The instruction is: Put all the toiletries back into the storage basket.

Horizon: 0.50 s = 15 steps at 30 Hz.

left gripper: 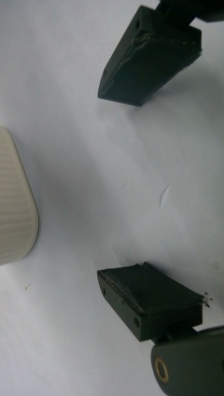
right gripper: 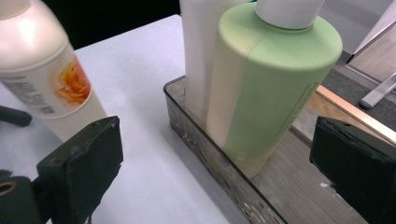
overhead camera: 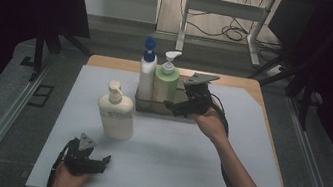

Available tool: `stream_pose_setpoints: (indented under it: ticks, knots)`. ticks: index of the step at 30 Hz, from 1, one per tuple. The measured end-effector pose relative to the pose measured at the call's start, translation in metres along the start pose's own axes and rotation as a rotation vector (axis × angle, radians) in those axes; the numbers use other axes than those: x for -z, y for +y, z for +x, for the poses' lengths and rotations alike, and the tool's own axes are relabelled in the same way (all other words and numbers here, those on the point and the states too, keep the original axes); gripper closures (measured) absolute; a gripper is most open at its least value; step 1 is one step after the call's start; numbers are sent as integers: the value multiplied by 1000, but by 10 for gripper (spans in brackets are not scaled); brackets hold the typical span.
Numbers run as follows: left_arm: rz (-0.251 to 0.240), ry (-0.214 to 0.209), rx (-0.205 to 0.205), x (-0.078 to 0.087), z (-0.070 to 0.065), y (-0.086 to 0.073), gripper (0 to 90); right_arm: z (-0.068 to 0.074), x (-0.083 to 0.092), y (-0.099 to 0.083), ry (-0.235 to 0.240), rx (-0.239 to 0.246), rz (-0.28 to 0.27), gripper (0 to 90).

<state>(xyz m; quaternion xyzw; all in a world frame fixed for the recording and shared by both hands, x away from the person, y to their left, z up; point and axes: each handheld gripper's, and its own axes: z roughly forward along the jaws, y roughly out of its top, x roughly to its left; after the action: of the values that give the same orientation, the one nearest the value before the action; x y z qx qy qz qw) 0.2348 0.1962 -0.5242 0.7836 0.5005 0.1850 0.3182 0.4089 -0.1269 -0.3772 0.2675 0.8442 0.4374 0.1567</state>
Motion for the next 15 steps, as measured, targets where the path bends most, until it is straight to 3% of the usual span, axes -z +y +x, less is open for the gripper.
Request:
stream_pose_setpoints:
  ticks: [15]
  knots:
    - [-1, -2, 2, 0, 0, 0, 123, 6, 19, -18, 0, 7, 15, 24]
